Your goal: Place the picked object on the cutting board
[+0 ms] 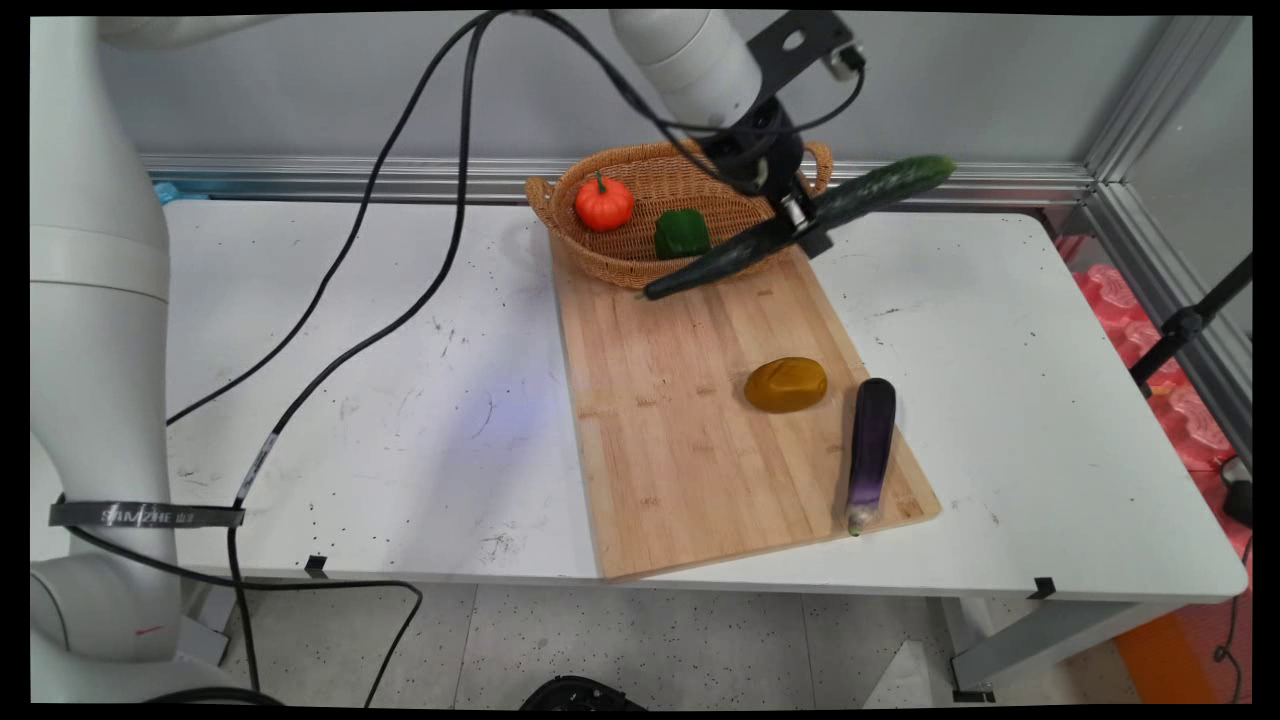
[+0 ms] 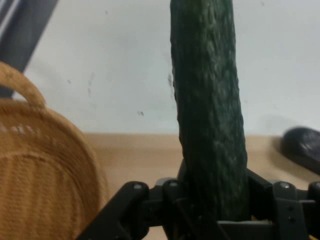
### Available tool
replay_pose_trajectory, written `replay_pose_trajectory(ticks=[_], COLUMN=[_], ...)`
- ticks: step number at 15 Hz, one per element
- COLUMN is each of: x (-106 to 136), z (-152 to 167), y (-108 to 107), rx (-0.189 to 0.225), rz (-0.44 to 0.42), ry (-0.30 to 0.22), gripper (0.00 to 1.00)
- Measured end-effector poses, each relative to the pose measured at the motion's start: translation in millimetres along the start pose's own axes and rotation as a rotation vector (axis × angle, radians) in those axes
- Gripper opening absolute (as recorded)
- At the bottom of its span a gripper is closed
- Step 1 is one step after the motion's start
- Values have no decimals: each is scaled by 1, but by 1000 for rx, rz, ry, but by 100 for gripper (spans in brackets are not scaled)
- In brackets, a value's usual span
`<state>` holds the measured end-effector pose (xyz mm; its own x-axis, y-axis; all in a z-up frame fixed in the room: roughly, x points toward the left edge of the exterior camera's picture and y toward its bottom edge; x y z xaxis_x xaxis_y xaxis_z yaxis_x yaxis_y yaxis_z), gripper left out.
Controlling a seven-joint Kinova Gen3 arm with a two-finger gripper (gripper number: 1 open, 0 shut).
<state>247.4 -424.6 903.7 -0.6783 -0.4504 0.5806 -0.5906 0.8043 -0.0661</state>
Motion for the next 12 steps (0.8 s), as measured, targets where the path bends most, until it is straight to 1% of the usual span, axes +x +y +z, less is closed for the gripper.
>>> replay_pose_trajectory(ticks=[6,12], x=[-29,-63], z=[4,17], y=[16,23], rx=[-14,-11], rz=[1,23], ry=[-41,-71], gripper=[0,0])
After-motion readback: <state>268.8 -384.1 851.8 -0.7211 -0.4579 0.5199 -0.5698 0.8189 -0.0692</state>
